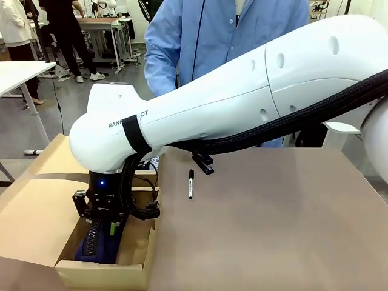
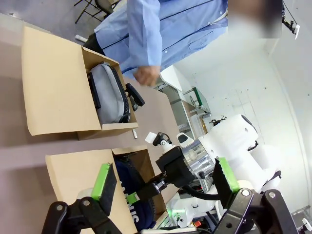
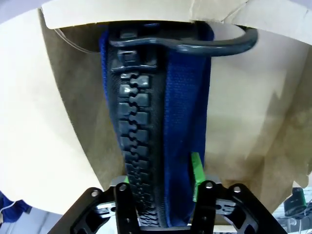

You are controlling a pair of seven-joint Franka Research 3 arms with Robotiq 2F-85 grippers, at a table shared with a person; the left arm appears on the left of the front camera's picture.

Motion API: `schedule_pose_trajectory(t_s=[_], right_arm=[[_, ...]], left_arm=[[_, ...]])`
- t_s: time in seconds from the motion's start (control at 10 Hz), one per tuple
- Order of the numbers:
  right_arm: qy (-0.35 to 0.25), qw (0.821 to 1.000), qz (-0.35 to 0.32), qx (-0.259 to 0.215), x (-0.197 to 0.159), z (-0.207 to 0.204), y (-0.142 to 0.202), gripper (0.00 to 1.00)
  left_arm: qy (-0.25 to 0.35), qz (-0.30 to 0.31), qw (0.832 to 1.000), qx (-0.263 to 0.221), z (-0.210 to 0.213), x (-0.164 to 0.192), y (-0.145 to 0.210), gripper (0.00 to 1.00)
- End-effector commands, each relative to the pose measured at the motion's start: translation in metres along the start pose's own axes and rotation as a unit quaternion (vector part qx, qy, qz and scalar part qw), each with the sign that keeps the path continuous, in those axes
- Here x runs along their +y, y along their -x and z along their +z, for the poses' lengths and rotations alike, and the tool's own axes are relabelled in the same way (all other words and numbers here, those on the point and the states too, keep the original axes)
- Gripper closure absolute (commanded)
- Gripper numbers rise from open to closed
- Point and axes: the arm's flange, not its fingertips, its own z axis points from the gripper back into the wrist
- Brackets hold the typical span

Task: Place items inside the box.
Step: Pick up a Pencil pouch or Stapler and place it inside the Mailer Box closest to the robot.

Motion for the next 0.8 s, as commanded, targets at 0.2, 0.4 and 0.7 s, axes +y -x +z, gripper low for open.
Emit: schedule_pose_trajectory(t_s=[0.2,0.4,0.7], right_arm=[[-0.010,1.000,0.016,-0.002,-0.001,0.009,-0.001,0.00],[-0.030,0.999,0.042,0.008,-0.006,0.017,0.003,0.00],[-0.139,0.981,0.129,0.040,-0.040,0.072,0.032,0.00]], left_arm=[[0.010,-0.010,1.000,-0.010,0.000,-0.001,0.000,0.00],[0.010,-0.010,1.000,-0.010,0.000,-0.001,0.000,0.00],[0.010,-0.010,1.000,-0.010,0.000,-0.001,0.000,0.00]])
